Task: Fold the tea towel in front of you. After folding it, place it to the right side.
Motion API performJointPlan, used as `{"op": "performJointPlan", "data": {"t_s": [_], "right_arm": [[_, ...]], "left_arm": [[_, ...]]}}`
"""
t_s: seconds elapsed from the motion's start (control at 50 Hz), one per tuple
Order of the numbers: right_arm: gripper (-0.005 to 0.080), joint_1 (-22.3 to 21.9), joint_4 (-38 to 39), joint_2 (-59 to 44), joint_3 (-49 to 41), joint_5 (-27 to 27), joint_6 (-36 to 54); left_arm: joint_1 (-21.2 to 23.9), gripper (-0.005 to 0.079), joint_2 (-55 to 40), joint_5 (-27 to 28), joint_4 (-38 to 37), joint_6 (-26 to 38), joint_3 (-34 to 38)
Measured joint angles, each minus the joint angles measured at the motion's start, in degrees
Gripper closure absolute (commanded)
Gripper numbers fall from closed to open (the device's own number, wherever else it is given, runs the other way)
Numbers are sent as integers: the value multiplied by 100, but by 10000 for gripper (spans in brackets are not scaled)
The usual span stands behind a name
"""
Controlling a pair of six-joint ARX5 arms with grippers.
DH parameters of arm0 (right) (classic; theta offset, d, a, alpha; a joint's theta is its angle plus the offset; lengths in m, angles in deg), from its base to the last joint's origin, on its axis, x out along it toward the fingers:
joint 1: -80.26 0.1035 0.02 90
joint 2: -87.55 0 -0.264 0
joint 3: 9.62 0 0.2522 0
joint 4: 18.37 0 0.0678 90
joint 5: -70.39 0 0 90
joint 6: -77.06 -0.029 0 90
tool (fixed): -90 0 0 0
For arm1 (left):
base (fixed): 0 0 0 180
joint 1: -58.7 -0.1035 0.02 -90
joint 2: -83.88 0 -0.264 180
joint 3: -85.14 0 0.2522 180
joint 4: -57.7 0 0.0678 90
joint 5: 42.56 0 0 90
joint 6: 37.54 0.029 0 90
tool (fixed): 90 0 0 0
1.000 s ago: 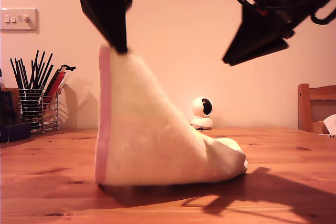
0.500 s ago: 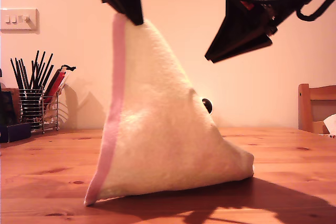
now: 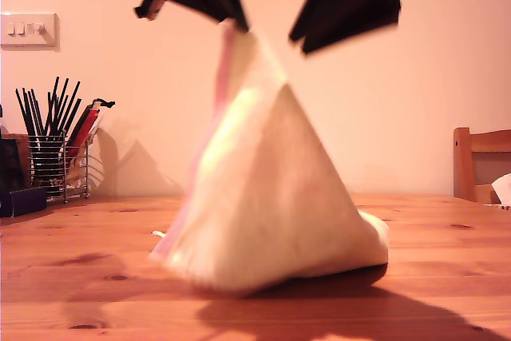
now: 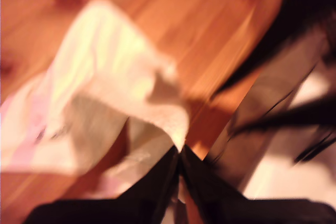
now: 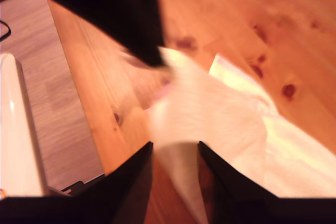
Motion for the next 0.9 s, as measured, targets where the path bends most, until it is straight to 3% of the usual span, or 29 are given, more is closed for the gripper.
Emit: {"op": "performJointPlan", "data": {"t_s": [0.24,0.4,0.68,0.9], "right_arm": [[497,251,-184,50,28,457,-144],[487,243,-216,50,28,1084,-282],[487,245,-264,50,50,1344,407],[487,332,-308,50,675,988,1091]], "left_arm": [[15,762,-57,643,946,-654,0],[13,762,-61,1110,1058,-817,0],[28,762,-61,1207,431,295,0],[55,762,-61,734,-162,1510,0]]}}
